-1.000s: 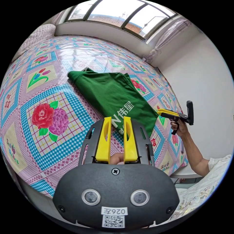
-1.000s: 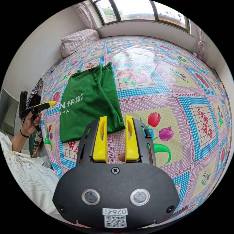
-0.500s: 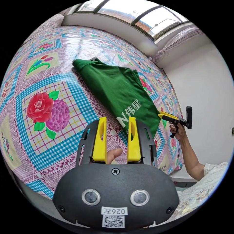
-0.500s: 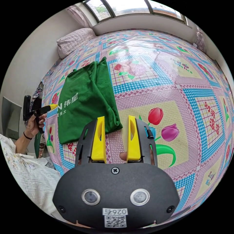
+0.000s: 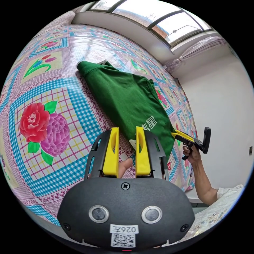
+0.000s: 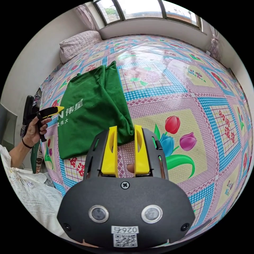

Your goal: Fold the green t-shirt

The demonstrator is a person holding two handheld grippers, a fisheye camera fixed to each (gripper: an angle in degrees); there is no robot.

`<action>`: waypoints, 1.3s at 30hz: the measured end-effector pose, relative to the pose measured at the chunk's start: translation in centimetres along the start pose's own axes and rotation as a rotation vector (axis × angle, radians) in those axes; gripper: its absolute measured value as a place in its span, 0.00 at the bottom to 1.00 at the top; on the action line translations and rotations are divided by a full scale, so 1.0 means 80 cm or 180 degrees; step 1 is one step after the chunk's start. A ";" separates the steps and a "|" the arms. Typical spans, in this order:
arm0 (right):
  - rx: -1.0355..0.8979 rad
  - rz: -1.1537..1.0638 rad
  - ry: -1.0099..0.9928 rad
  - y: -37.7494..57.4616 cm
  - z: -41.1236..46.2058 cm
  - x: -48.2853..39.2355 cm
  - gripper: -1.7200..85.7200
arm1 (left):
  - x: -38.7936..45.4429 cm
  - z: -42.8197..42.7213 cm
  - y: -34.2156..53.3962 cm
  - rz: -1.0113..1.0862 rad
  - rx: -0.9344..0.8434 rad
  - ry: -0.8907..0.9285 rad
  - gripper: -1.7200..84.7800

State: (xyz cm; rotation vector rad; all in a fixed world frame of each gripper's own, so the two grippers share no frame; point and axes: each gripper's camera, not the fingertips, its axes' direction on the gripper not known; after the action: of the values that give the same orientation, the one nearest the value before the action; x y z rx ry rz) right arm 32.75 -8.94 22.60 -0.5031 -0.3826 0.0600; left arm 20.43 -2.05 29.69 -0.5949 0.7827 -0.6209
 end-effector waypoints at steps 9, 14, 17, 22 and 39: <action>-0.0144 0.0168 -0.0245 0.025 -0.020 0.016 0.01 | 0.009 0.029 -0.037 -0.0019 -0.0146 0.0113 0.07; -0.0114 0.0408 -0.0206 0.081 -0.046 0.021 0.01 | 0.038 0.053 -0.055 0.0207 -0.0325 0.0248 0.07; -0.0076 0.0709 -0.0094 0.138 -0.072 0.032 0.01 | 0.076 0.081 -0.062 0.0485 -0.0568 0.0381 0.07; 0.0093 0.1536 0.0059 0.274 -0.130 0.068 0.01 | 0.184 0.148 -0.056 0.1199 -0.1062 0.0588 0.07; 0.0403 0.2942 0.0741 0.571 -0.229 0.116 0.01 | 0.441 0.266 0.029 0.2292 -0.1770 0.1087 0.07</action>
State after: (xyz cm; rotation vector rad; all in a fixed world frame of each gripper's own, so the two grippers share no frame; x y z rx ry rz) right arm 49.87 24.07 -11.01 -0.5202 0.1075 0.9055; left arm 57.31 -19.74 24.19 -0.6575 1.4222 0.1832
